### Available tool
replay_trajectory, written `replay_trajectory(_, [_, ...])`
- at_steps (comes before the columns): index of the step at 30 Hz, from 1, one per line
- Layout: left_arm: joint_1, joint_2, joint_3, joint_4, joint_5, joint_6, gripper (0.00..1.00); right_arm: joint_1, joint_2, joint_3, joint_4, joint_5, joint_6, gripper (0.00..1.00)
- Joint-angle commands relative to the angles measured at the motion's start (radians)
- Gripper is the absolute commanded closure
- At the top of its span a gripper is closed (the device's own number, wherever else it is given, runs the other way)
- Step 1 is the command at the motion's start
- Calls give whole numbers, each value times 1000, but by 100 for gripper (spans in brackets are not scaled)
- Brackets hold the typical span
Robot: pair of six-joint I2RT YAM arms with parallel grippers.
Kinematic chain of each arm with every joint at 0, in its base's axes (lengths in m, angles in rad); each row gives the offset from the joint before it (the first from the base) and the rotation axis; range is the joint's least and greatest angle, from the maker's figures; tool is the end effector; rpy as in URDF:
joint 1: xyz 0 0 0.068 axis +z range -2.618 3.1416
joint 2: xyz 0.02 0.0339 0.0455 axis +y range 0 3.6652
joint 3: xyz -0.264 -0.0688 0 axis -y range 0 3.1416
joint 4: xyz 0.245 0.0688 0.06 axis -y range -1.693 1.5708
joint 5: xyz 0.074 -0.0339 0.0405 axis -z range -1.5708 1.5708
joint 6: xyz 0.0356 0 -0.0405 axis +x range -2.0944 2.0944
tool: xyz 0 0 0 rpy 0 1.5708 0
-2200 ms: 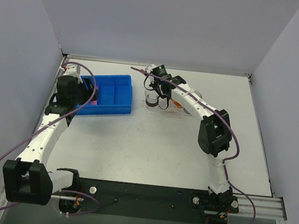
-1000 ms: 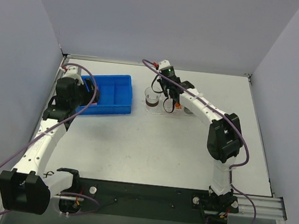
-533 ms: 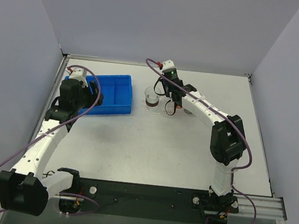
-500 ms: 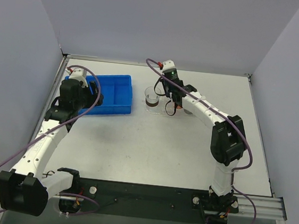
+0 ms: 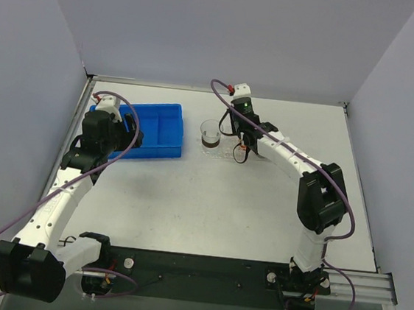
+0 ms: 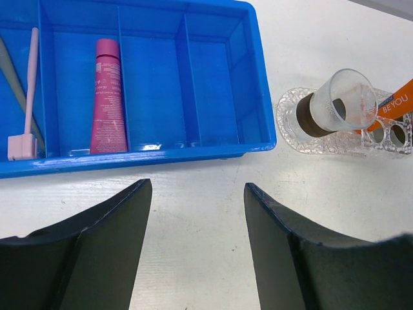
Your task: Prepare toiletry sets of a toothbrush and toothpaste on the tray
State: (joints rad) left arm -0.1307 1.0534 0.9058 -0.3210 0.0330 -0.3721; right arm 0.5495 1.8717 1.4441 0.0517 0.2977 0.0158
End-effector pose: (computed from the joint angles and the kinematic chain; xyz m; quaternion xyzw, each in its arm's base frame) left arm 0.2362 -0.0322 0.3168 -0.0940 0.8467 -0.1439 0.5036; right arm 0.3863 0.2243 0.2790 -0.1351 0.8107 0.0374 0.5684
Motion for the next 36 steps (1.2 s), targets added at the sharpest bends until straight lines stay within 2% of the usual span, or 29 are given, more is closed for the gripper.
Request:
replay_trajectory(1, [-9,-23,41,-6,-8,16,31,-7,-55,-17,85,1,26,100])
replay_trajectory(16, [-12,-12,56,-13,4,7,31,-36,-97,-126,195,6,87,100])
replay_trajectory(27, [-12,-10,45,-12,15,-8,31,-46,-117,-156,180,-9,105,100])
replay_trajectory(33, [-10,-12,39,-9,15,-10,31,-46,-131,-151,162,-8,101,70])
replay_trajectory(36, [-10,-13,36,-9,15,-10,31,-46,-141,-156,163,-3,102,63])
